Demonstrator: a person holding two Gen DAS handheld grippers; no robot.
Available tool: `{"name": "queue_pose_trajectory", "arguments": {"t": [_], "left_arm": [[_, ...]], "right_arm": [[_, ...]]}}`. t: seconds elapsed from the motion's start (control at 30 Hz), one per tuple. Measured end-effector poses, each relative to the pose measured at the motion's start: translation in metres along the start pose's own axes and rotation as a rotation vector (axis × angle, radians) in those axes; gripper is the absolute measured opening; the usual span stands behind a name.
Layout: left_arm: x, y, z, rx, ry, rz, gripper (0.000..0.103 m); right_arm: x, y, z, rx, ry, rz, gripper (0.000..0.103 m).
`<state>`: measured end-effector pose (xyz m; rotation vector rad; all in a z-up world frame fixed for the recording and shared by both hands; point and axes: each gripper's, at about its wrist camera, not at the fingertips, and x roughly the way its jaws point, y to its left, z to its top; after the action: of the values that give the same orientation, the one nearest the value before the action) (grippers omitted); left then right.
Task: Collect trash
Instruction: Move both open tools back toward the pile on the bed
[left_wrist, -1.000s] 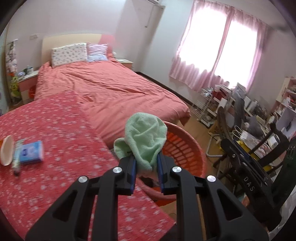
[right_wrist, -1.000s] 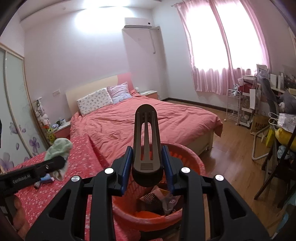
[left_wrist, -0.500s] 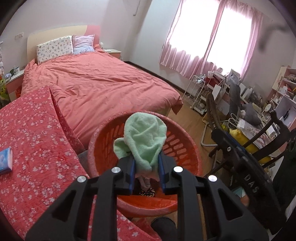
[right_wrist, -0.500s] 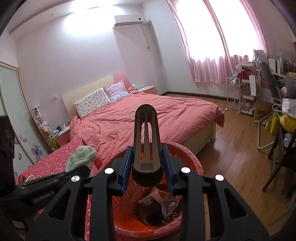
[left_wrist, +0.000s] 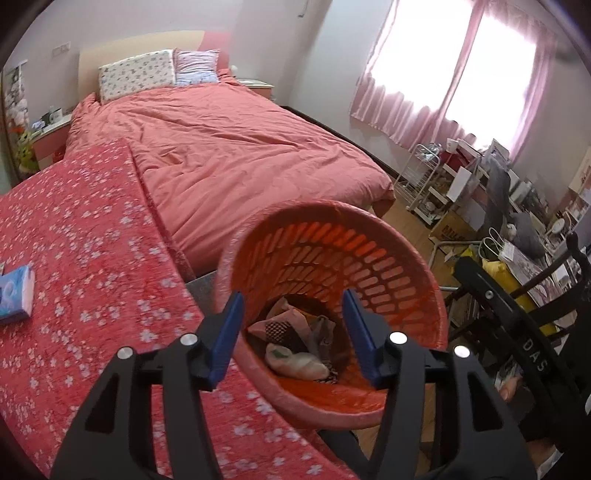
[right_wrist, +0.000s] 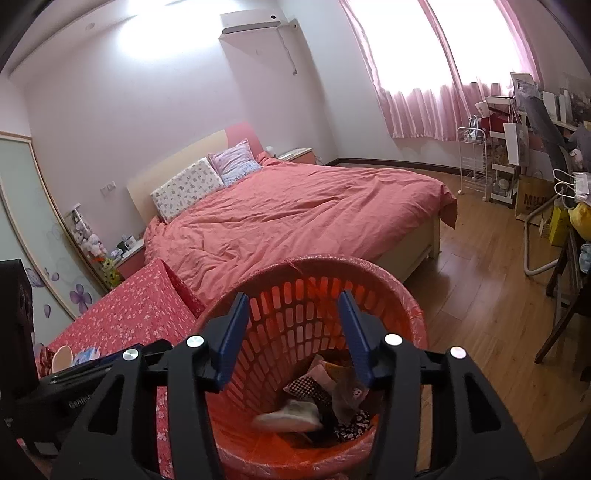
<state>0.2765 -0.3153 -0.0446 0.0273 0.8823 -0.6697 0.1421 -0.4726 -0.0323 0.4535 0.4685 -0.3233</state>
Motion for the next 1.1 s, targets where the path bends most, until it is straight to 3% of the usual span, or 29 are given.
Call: {"name": "queue_pose_trajectory", "arguments": {"t": [0.3,0.7,1.1], "left_arm": [[-0.037,0.044,-0.016,0.001,-0.033,0.134,0.061],[-0.093,0.136,-0.043,-0.103,-0.049,0.307,0.065],[-0.177,0.276,-0.068,-0.296,-0.131,0.587,0.068]], "right_arm": [[-0.01,0.019,0.005,-0.078,-0.011,-0.045,0.055],[-0.015,0.072,-0.007,-0.207,0.012,-0.004,0.058],[-0.005,0.142,-0.045,-0.341,0.109,0.083,0.06]]}}
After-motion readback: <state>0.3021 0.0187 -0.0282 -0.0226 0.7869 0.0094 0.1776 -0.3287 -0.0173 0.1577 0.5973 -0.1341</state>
